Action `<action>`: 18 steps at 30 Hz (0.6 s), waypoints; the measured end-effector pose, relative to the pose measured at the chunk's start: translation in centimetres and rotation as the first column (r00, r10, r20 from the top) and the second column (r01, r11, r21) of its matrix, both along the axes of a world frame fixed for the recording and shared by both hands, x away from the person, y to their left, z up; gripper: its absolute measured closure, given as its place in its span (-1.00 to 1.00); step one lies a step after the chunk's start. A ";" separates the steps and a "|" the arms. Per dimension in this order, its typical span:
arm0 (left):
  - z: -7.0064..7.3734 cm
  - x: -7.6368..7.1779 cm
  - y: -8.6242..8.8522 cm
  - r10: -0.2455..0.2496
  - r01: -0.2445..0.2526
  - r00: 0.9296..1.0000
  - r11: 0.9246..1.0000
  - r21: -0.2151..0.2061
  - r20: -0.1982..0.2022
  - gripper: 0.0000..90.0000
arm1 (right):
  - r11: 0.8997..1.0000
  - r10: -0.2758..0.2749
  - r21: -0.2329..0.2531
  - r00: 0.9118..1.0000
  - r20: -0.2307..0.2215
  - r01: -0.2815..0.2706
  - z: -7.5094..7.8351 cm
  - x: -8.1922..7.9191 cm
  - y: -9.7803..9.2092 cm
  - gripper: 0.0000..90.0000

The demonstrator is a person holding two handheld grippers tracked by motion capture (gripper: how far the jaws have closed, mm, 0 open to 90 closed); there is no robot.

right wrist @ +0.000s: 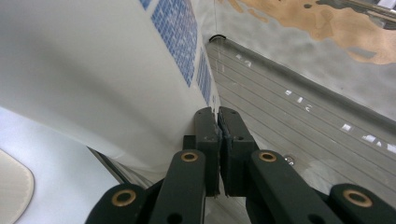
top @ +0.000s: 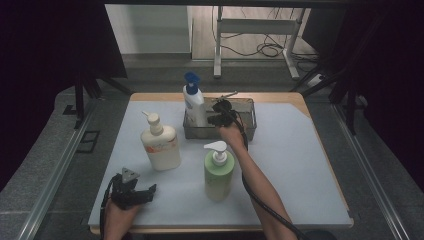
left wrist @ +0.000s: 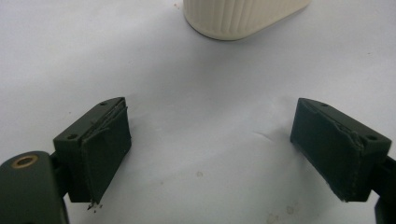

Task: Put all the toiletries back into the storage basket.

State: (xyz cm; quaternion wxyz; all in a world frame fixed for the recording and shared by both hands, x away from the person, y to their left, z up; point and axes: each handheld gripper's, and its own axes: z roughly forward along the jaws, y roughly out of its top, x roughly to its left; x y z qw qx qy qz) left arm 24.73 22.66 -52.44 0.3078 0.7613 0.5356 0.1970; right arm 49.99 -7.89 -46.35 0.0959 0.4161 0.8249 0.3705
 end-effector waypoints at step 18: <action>0.0 0.0 0.0 0.001 -0.001 1.000 1.000 -0.001 0.000 -0.74 | 1.000 0.004 -0.022 1.000 -0.005 -0.004 0.0 0.2 0.8 0.95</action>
